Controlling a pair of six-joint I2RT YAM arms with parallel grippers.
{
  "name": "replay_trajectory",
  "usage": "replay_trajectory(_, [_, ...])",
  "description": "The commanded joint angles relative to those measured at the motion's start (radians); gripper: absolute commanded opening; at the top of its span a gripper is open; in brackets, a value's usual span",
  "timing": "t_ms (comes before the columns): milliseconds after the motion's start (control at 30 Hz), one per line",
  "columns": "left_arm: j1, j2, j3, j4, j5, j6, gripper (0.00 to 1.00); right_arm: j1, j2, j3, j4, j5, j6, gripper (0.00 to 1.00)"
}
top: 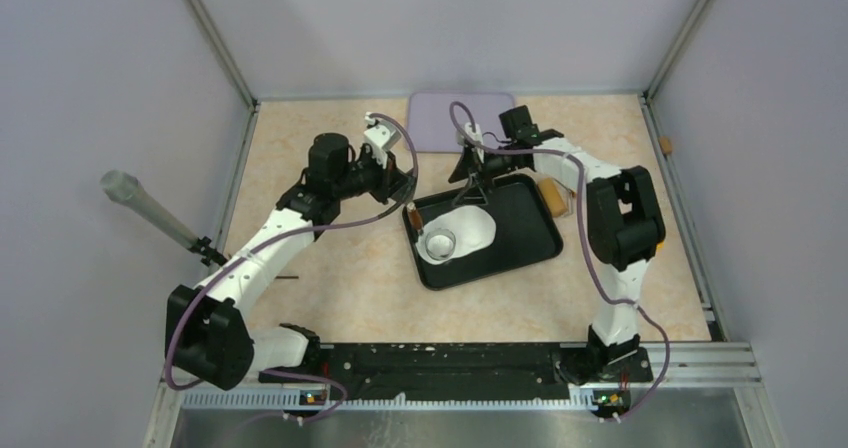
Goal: Roll out the dumpling wrappers from the dough
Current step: Pick up the spatula from the work surface.
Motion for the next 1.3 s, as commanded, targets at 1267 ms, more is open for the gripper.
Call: replay_trajectory(1267, [0.263,-0.11,-0.034,0.276,0.246,-0.314,0.0,0.241,0.302,0.193,0.322,-0.25,0.421,0.45])
